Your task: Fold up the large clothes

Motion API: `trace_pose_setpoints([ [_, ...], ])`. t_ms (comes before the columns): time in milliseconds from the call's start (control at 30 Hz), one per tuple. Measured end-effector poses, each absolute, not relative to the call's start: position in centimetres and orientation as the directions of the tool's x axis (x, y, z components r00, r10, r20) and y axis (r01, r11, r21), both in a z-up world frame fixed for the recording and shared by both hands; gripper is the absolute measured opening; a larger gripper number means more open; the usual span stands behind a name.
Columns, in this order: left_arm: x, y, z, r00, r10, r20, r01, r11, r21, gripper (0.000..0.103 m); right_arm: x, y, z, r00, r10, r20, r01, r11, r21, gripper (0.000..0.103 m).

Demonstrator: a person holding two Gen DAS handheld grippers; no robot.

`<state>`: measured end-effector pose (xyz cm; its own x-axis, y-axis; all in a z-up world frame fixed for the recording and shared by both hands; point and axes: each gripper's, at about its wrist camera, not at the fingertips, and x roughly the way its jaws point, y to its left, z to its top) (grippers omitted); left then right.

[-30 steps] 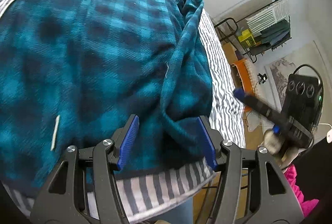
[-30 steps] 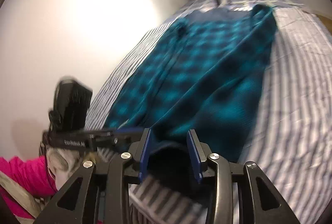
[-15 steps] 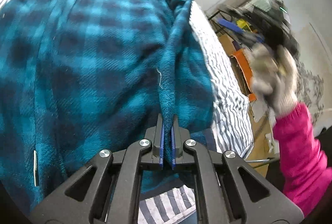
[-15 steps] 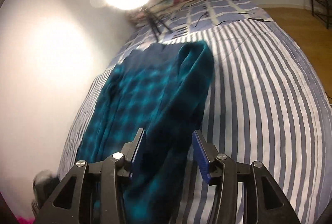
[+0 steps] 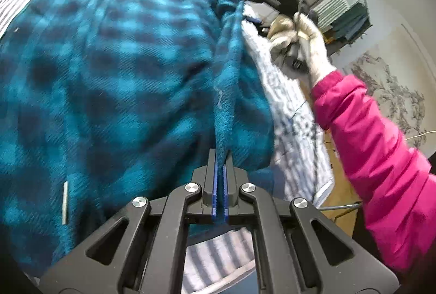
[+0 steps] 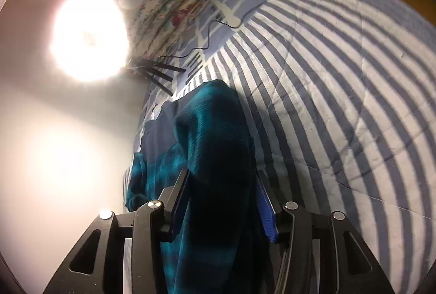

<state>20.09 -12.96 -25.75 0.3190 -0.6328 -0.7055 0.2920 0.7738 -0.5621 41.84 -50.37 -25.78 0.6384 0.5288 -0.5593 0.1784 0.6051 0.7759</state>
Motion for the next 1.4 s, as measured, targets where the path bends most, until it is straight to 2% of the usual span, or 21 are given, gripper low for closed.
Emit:
trace_pose_setpoints([
  [100, 19.6, -12.3, -26.8, 0.305, -0.617, -0.725, 0.277, 0.786, -0.552, 0.0, 42.6, -49.0, -24.6, 0.641, 0.528, -0.557, 0.13, 0.64, 0.757, 0.022],
  [200, 19.3, -12.2, -27.3, 0.291, -0.624, -0.725, 0.273, 0.781, -0.563, 0.0, 43.1, -47.5, -23.1, 0.643, 0.512, -0.57, 0.078, 0.696, 0.714, 0.008],
  [333, 18.7, -12.8, -27.1, 0.286, -0.635, -0.718, 0.297, 0.771, -0.564, 0.0, 43.9, -45.5, -21.1, 0.639, 0.485, -0.597, 0.033, 0.758, 0.651, 0.005],
  [500, 18.3, -13.6, -26.9, 0.259, -0.674, -0.692, 0.318, 0.736, -0.597, 0.0, 45.7, -38.8, -18.5, 0.628, 0.252, -0.736, -0.073, 0.961, 0.267, 0.004],
  [633, 18.2, -13.9, -27.3, 0.241, -0.689, -0.683, 0.314, 0.722, -0.617, 0.0, 47.3, -32.8, -19.1, 0.604, 0.181, -0.776, -0.198, 0.977, 0.075, 0.004],
  [767, 18.7, -13.7, -28.3, 0.247, -0.654, -0.715, 0.294, 0.754, -0.588, 0.0, 49.3, -27.2, -22.8, 0.536, 0.121, -0.835, -0.32, 0.945, -0.069, 0.004],
  [833, 19.0, -13.3, -28.6, 0.253, -0.632, -0.732, 0.282, 0.772, -0.569, 0.0, 50.1, -26.1, -24.8, 0.483, 0.125, -0.866, -0.354, 0.933, -0.063, 0.006],
  [900, 19.2, -13.0, -28.7, 0.249, -0.624, -0.741, 0.278, 0.779, -0.562, 0.0, 50.3, -26.0, -26.2, 0.439, 0.158, -0.884, -0.365, 0.931, -0.016, 0.021],
  [1000, 19.6, -12.6, -28.3, 0.255, -0.617, -0.745, 0.265, 0.785, -0.559, 0.0, 50.2, -27.7, -25.7, 0.422, 0.276, -0.863, -0.34, 0.931, 0.131, 0.034],
  [1067, 20.1, -11.7, -27.9, 0.253, -0.628, -0.736, 0.242, 0.778, -0.58, 0.0, 49.0, -30.0, -24.0, 0.422, 0.34, -0.84, -0.31, 0.925, 0.219, 0.034],
  [1200, 20.6, -10.0, -27.4, 0.246, -0.661, -0.709, 0.183, 0.75, -0.636, 0.001, 43.7, -34.9, -20.1, 0.463, 0.393, -0.795, -0.271, 0.916, 0.295, 0.034],
  [1233, 20.7, -9.7, -27.2, 0.248, -0.663, -0.707, 0.172, 0.748, -0.641, 0.008, 42.2, -36.1, -19.3, 0.472, 0.397, -0.787, -0.259, 0.916, 0.307, 0.034],
  [1267, 20.8, -9.5, -27.1, 0.25, -0.66, -0.708, 0.16, 0.749, -0.642, 0.025, 40.8, -36.9, -18.6, 0.476, 0.399, -0.784, -0.246, 0.916, 0.317, 0.035],
  [1333, 20.9, -8.7, -27.1, 0.257, -0.684, -0.682, 0.124, 0.724, -0.679, 0.041, 37.2, -38.9, -17.3, 0.482, 0.395, -0.782, -0.223, 0.918, 0.327, 0.037],
  [1400, 20.9, -8.4, -27.0, 0.276, -0.698, -0.661, 0.098, 0.704, -0.703, 0.041, 33.2, -40.4, -17.2, 0.479, 0.403, -0.78, -0.198, 0.915, 0.351, 0.038],
])
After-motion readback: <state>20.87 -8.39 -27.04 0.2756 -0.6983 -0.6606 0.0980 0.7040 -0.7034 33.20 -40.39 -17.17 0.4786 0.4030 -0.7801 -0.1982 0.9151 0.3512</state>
